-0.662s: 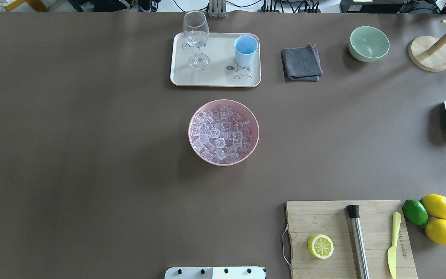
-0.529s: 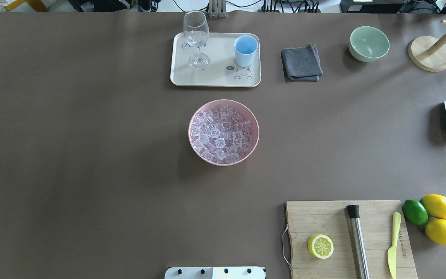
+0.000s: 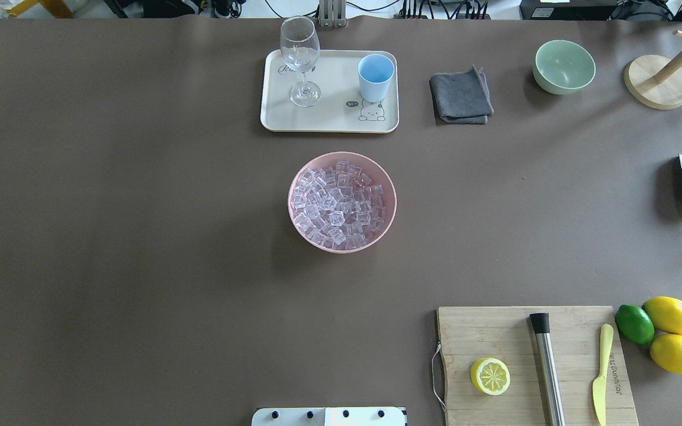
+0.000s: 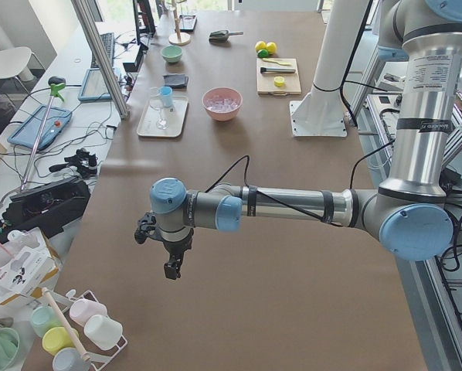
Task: Put ice in cup with scoop
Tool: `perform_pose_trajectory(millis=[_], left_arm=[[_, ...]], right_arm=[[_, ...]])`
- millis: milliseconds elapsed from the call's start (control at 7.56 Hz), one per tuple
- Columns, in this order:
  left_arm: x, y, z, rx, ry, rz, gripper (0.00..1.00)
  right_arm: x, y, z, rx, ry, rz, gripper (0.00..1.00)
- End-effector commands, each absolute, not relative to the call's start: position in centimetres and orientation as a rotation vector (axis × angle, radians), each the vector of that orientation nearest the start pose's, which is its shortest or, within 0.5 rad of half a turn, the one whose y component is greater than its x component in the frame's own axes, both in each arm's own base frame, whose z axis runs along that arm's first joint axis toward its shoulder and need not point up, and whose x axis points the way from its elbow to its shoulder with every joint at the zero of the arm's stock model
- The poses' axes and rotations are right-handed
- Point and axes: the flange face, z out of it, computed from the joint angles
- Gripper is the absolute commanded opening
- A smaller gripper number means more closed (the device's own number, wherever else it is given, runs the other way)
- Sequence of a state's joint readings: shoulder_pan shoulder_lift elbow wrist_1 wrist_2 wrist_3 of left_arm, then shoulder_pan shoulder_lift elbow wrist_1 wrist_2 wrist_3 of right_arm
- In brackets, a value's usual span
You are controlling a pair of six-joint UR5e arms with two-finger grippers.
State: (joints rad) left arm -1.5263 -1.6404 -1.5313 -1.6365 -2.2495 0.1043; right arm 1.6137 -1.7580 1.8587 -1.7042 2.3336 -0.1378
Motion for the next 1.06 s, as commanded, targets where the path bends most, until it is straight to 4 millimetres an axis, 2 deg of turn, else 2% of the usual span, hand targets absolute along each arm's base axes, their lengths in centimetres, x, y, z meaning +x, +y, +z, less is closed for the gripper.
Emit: perform_pose_trajectory(millis=[0,265,397,662,926], left_arm=[[-4.8,-53.1,64.0,0.117,0.675,0.175,0.99],[-4.7,-53.2,63.9,0.121,0.675,0.18,0.99],[-4.7,-53.4,63.4,0.129,0.675,0.181,0.99],[-4.6,-53.4,63.1,0.138,0.674,0.187,0.99],[-3.2,-54.1,62.1,0.159,0.675,0.223,0.99]], right_arm=[[8.1,-40.6,61.3,0.031,-0.762,-0.042,1.0],[8.0,-40.1,61.2,0.028,-0.763,-0.009,1.0],[7.8,-40.2,60.7,0.041,-0.761,0.061,1.0],[5.4,-39.6,61.1,0.078,-0.771,0.08,1.0],[3.3,-39.6,61.7,0.058,-0.767,0.114,1.0]])
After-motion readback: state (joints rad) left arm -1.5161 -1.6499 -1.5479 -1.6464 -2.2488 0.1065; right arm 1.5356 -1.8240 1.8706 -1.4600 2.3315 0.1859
